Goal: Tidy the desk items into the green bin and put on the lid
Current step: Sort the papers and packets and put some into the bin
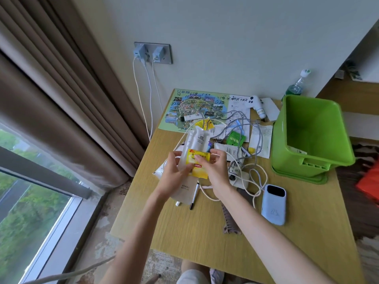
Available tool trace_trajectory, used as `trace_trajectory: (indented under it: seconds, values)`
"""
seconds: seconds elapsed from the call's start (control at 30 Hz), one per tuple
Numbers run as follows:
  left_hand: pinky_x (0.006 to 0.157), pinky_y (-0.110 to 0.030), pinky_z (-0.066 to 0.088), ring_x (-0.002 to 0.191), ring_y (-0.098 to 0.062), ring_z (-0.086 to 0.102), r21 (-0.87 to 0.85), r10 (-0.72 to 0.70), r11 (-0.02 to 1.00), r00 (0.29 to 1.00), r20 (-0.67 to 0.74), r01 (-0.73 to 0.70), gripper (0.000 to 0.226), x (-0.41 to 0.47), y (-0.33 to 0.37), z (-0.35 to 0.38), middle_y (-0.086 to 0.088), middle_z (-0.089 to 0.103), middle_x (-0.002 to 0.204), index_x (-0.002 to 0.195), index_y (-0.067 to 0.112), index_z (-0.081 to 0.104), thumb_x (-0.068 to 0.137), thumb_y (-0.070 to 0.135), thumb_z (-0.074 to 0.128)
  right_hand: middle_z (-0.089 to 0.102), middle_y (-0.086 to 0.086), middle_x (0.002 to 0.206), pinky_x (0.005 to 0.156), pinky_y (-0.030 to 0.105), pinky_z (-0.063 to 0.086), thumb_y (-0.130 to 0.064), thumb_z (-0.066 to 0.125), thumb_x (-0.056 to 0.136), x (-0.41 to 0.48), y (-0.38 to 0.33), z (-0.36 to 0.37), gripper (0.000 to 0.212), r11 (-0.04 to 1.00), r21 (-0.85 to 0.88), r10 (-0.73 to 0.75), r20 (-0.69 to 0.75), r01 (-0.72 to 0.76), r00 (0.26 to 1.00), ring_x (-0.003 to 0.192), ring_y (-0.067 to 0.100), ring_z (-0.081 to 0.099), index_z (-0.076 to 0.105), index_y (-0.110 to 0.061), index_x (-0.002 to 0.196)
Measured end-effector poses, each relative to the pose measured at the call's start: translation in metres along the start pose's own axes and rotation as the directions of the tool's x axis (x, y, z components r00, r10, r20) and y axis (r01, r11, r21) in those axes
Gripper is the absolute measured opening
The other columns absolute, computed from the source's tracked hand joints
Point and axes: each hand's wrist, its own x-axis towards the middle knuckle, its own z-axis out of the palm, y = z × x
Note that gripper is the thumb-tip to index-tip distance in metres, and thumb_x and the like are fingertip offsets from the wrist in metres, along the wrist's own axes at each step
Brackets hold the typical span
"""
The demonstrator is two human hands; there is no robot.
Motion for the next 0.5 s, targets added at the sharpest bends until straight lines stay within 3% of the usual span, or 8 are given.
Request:
trace_trajectory:
  seconds: [0.1, 0.2, 0.3, 0.4, 0.5]
  values:
    - [0.057, -0.013, 0.048, 0.067, 0.004, 0.063, -0.019, 0.018, 1.0, 1.0, 0.001, -0.018, 0.025, 0.006, 0.002, 0.009, -0.006, 0.062, 0.101, 0.114, 0.019, 0.045, 0.094, 0.016, 0.06, 0.072, 0.007, 0.1, 0.057, 0.021, 0.054, -0.016, 0.071, 0.086, 0.004, -0.003, -0.001, 0.03, 0.971, 0.166, 0.157, 0.117, -0.175, 0.981, 0.081, 0.017, 0.07, 0.062, -0.008, 0.114]
    - [0.066, -0.014, 0.048, 0.085, -0.001, 0.06, 0.047, 0.051, 0.998, 0.999, -0.005, -0.051, 0.019, 0.018, 0.002, 0.015, -0.002, 0.058, 0.108, 0.11, 0.019, 0.05, 0.094, 0.015, 0.059, 0.076, 0.008, 0.092, 0.058, 0.025, 0.056, -0.017, 0.065, 0.09, 0.011, -0.002, 0.0, 0.022, 0.929, 0.245, 0.23, 0.206, -0.278, 0.951, 0.077, 0.018, 0.073, 0.069, -0.008, 0.11]
    - [0.071, -0.022, 0.047, 0.094, -0.016, 0.06, 0.101, 0.018, 0.995, 1.0, 0.0, -0.018, 0.014, 0.035, -0.001, 0.012, -0.002, 0.059, 0.107, 0.108, 0.014, 0.055, 0.095, 0.019, 0.057, 0.075, 0.008, 0.083, 0.055, 0.026, 0.055, -0.011, 0.065, 0.089, 0.021, 0.0, 0.003, 0.015, 0.923, 0.257, 0.264, 0.117, -0.286, 0.957, 0.069, 0.019, 0.072, 0.07, -0.006, 0.102]
    - [0.071, -0.029, 0.047, 0.084, -0.018, 0.059, 0.133, -0.031, 0.991, 0.999, -0.028, 0.035, 0.013, 0.057, -0.008, 0.0, -0.001, 0.062, 0.099, 0.105, 0.012, 0.059, 0.095, 0.018, 0.055, 0.072, 0.01, 0.082, 0.058, 0.029, 0.056, -0.004, 0.068, 0.085, 0.035, 0.002, 0.004, 0.013, 0.945, 0.218, 0.251, -0.011, -0.243, 0.968, 0.068, 0.022, 0.069, 0.068, -0.004, 0.098]
    - [0.066, -0.028, 0.042, 0.083, -0.017, 0.058, 0.279, -0.054, 0.957, 0.995, -0.088, 0.077, 0.015, 0.081, -0.02, -0.014, -0.004, 0.065, 0.104, 0.107, 0.01, 0.06, 0.093, 0.012, 0.054, 0.069, 0.015, 0.09, 0.064, 0.032, 0.055, 0.0, 0.071, 0.081, 0.046, 0.002, -0.002, 0.022, 0.977, 0.092, 0.204, -0.117, -0.194, 0.972, 0.074, 0.026, 0.066, 0.067, 0.003, 0.103]
